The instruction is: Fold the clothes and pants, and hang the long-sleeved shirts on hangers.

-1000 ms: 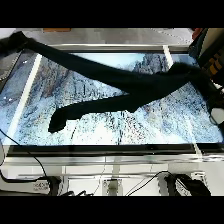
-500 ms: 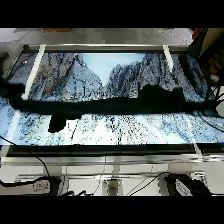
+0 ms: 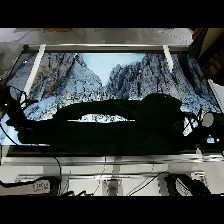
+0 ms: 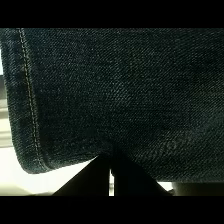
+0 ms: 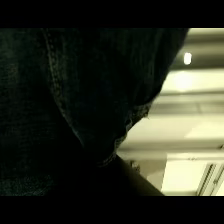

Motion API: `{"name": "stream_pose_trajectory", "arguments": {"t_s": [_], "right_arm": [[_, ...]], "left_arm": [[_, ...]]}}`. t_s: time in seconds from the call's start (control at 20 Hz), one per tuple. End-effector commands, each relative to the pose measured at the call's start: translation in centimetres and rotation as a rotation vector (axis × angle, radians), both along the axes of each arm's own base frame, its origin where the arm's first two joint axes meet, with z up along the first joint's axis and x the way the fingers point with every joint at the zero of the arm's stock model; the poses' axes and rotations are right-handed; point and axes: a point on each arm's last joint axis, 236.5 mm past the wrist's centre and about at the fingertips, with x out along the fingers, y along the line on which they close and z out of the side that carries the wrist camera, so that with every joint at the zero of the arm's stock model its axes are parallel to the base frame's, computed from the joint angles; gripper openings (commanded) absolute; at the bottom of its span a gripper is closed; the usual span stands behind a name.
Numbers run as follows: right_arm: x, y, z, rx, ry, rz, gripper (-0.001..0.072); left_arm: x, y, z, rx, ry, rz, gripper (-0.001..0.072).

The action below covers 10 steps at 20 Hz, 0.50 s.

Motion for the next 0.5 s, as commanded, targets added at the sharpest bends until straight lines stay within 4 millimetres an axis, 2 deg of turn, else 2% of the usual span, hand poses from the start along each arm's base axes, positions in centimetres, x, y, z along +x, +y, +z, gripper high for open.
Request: {"name": "stream_pose_trajectory", "arguments": {"t_s": [0.0,0.2,0.25,0.3,0.35,0.4,0.45], "right_arm": [[-1.2,0.3,-0.5,0.014,0.048,0.014,0.0025],[0.7,0.2,-0.9,0.004,-0.035,-0.017,0.0025],[1.1,0.1,-1.0,-0.001,-0.051,-0.031,0.0029],[1.5,0.1,-1.1,-0.008,-0.071,-0.044,0.0125],[1.9,0.0,-1.2,-0.011,-0.087,-0.047,0.0321],[2.2,-0.1,-1.2,-0.013,-0.098,-0.047,0.0532],[2.2,-0.1,-1.2,-0.013,-0.099,-0.047,0.0642]], "left_arm": [[-0.6,0.9,-0.7,0.029,0.022,-0.033,0.003],[2.7,1.9,-2.2,0.058,-0.109,-0.066,0.004],[3.3,2.0,-2.4,0.064,-0.133,-0.073,0.0155],[3.7,2.1,-2.5,0.069,-0.151,-0.076,0.0459],[4.3,2.4,-2.6,0.083,-0.175,-0.065,0.0624],[4.8,2.8,-2.6,0.107,-0.201,-0.048,0.0625],[5.1,3.0,-2.6,0.122,-0.216,-0.037,0.0621]]}}
